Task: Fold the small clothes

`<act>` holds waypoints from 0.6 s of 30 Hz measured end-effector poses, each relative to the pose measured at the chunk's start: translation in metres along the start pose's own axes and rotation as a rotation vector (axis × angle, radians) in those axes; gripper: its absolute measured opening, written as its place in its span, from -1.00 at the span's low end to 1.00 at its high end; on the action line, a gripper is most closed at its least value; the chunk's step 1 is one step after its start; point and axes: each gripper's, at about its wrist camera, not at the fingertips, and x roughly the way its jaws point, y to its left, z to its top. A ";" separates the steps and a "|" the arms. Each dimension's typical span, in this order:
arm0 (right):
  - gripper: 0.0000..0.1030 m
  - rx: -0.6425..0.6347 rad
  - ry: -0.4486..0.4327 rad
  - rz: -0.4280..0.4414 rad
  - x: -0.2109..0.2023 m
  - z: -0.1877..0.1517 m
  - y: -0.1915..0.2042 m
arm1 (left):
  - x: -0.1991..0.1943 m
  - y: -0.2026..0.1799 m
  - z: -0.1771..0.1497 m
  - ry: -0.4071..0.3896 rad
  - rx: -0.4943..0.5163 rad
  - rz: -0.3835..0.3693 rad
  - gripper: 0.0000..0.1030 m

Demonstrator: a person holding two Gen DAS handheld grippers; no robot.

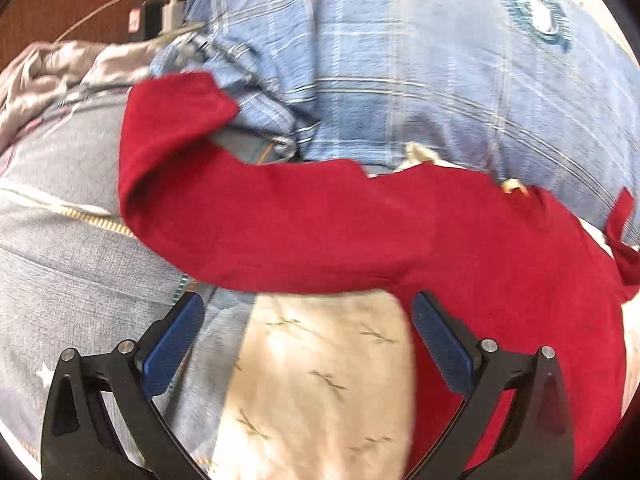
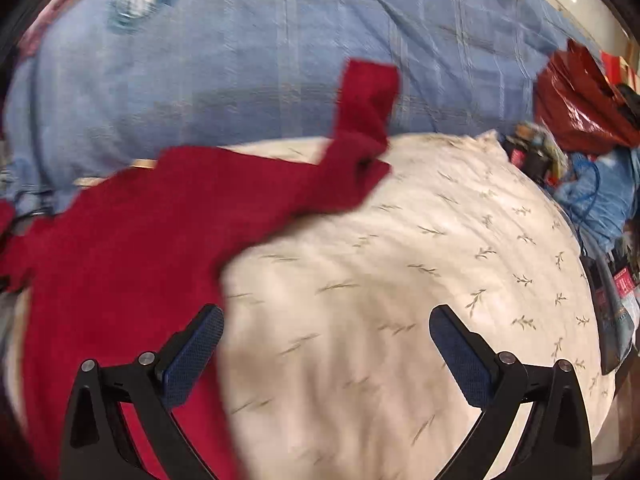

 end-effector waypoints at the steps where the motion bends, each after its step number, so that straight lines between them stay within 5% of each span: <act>1: 1.00 -0.003 -0.007 0.035 -0.012 0.001 0.008 | -0.005 -0.005 -0.001 -0.001 0.011 -0.011 1.00; 13: 0.99 0.002 -0.038 0.474 -0.084 0.025 0.095 | -0.053 -0.055 0.012 -0.052 0.092 -0.086 1.00; 18: 1.00 -0.044 -0.096 0.408 -0.075 0.034 0.124 | -0.063 -0.074 0.021 -0.061 0.115 -0.110 1.00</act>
